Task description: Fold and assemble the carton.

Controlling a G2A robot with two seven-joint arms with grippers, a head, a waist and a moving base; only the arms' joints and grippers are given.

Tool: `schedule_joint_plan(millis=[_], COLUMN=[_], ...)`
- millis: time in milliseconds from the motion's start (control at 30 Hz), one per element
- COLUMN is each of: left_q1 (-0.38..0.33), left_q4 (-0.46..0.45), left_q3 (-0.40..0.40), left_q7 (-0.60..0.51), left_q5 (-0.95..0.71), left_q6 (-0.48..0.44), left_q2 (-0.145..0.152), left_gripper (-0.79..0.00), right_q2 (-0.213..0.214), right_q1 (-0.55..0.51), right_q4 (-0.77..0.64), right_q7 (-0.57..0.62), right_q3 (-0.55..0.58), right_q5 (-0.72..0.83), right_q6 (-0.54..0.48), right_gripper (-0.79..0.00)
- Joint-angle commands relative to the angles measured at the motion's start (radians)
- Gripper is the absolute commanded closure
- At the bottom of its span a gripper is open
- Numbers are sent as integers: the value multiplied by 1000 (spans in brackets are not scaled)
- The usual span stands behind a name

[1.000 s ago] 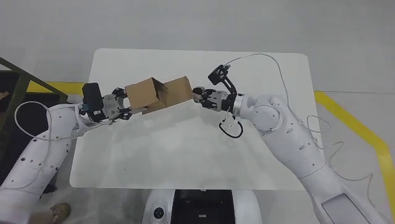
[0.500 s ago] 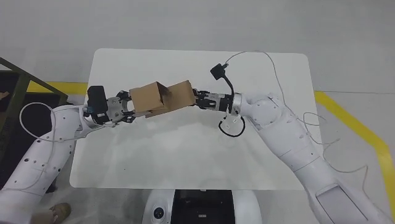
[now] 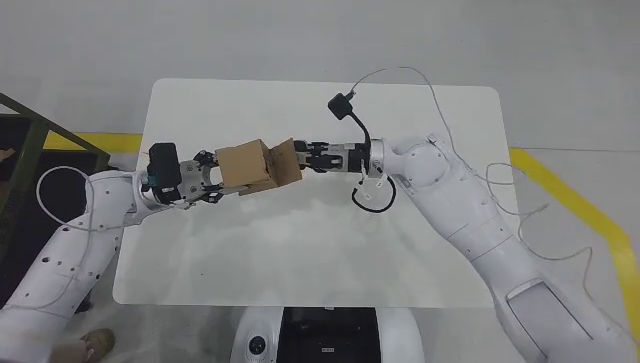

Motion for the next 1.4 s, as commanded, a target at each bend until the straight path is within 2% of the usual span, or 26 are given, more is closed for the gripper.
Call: schedule_joint_plan(millis=[0,333,433,667,1133,1367], left_q1=[-1,-10,-8,-8,-16,-18], left_q4=[-1,4,6,10,18,27], left_q3=[3,14,15,14,17,23], left_q7=[2,10,14,20,35,41], left_q5=[-1,28,34,42,67,69], left_q6=[2,10,13,20,35,42], left_q2=[0,5,7,13,16,15], left_gripper=[-225,-240,-240,-240,-237,-237], right_q2=[-4,-16,-14,-15,-15,-12], right_q1=[5,35,39,39,41,38], right_q4=[-2,11,6,-4,10,3], right_q7=[2,9,25,95,131,146], right_q3=[-7,-21,-15,-21,-11,-2], right_q5=[4,-12,-13,34,60,70], right_q6=[3,4,8,20,34,48], right_gripper=[0,0,-105,-188,-225,-292])
